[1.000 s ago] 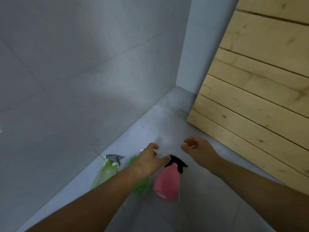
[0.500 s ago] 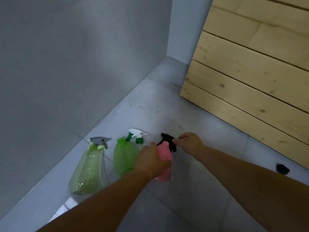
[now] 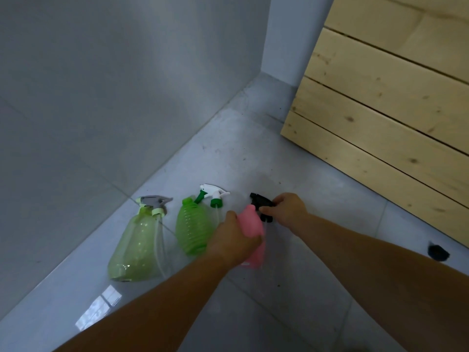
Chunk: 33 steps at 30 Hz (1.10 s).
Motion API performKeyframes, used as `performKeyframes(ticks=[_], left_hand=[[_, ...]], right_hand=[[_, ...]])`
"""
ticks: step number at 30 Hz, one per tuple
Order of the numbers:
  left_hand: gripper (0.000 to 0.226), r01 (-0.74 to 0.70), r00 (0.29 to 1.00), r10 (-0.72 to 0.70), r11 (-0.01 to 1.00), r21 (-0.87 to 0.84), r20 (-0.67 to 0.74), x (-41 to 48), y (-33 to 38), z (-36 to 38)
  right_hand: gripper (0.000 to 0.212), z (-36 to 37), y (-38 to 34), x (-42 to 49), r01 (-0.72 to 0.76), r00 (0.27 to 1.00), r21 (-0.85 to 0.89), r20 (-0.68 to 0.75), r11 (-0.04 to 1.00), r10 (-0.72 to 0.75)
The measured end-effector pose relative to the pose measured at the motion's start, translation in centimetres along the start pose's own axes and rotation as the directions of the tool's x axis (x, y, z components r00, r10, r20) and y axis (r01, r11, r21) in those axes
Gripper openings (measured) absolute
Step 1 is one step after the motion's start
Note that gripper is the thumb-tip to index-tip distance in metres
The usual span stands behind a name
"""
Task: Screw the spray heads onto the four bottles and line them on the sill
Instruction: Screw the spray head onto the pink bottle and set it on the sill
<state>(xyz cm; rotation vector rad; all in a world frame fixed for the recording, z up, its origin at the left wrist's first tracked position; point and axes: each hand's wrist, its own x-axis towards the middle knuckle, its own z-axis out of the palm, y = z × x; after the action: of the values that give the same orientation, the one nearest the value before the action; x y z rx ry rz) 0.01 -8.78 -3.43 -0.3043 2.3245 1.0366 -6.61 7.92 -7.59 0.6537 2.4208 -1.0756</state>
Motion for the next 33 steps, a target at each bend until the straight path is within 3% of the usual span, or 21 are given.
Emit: performKeyframes(ticks=[7, 12, 19, 22, 28, 33], left_hand=[[0.065, -0.036, 0.999, 0.038, 0.998, -0.057, 0.038, -0.4, -0.1, -0.2], [0.082, -0.08, 0.994, 0.096, 0.961, -0.264, 0.048, -1.7, 0.6, -2.0], [0.104, -0.172, 0.98, 0.192, 0.945, -0.278, 0.046, -7.5, 4.6, -7.8], [0.1, -0.248, 0.964, 0.262, 0.942, -0.228, 0.034, -10.7, 6.2, -11.0], [0.076, -0.373, 0.924, 0.382, 0.896, -0.241, -0.01, -17.7, 7.9, -16.9], [0.076, -0.467, 0.881, 0.472, 0.852, -0.237, -0.042, -23.5, 8.7, -19.7]], right_hand=[[0.032, -0.9, -0.3, -0.4, -0.046, 0.995, 0.144, 0.09, 0.988, 0.033], [0.036, -5.2, -1.5, -1.4, -0.089, 0.991, 0.278, 0.124, 0.956, 0.056], [0.029, -13.2, -8.8, -7.1, 0.138, 0.988, 0.341, 0.015, 0.93, -0.152], [0.013, -16.3, -12.6, -11.4, 0.286, 0.956, 0.34, -0.044, 0.896, -0.289], [0.009, -22.7, -18.8, -21.4, 0.599, 0.801, 0.413, -0.299, 0.686, -0.52], [0.016, -26.6, -22.3, -29.3, 0.725, 0.686, 0.516, -0.481, 0.456, -0.546]])
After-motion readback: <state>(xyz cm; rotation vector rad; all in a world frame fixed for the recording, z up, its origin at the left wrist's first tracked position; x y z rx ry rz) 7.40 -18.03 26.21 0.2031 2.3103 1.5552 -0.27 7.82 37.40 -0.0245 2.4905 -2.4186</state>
